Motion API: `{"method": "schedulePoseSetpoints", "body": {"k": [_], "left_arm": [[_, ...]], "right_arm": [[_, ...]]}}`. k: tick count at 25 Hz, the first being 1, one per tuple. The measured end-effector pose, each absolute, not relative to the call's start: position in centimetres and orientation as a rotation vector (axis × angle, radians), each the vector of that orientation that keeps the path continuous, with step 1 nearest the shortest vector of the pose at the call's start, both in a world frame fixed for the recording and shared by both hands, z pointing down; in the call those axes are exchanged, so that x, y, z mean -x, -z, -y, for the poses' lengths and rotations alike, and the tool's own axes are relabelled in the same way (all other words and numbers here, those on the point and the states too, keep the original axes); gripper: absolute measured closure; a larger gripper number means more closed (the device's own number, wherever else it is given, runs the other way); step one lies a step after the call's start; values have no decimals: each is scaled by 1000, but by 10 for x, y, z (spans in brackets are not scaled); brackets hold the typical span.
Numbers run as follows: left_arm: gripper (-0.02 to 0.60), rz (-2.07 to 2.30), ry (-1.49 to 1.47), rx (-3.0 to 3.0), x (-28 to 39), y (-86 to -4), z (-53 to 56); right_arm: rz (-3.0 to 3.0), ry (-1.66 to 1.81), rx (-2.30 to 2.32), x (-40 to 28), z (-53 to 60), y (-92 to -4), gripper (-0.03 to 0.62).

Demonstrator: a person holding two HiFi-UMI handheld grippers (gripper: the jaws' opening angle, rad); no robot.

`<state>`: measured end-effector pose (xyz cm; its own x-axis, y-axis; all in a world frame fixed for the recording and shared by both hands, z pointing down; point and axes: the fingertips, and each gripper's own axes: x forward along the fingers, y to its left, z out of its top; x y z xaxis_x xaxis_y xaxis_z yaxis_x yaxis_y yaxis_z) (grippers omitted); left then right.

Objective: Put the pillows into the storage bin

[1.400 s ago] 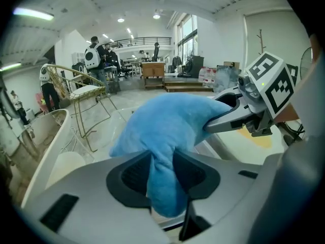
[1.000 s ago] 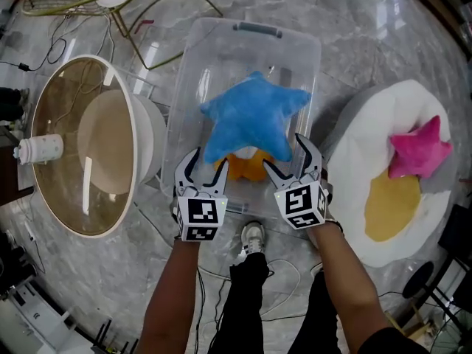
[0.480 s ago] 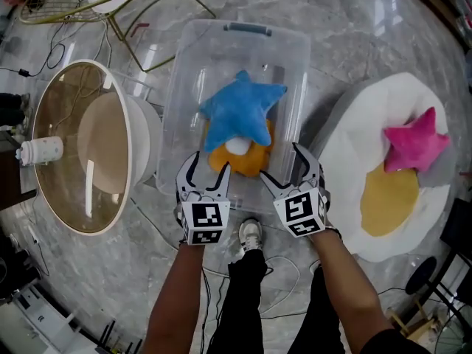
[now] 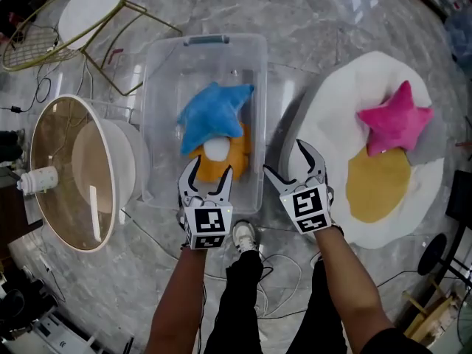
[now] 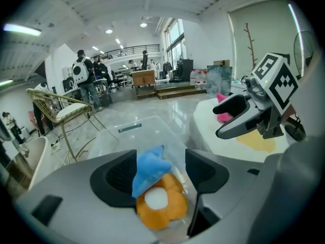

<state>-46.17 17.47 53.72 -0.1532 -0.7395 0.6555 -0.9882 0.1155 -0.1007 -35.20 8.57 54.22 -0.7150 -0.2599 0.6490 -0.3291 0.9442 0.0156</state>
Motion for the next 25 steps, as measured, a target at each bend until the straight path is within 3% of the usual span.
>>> {"method": "schedulePoseSetpoints", "body": {"k": [9, 25], "left_arm": [[282, 1839, -808, -1837, 357, -538, -90], [282, 1598, -849, -2037, 67, -583, 43]], "right_arm": [[2390, -211, -644, 233, -9, -536, 171], [2257, -263, -897, -58, 113, -568, 174]]}}
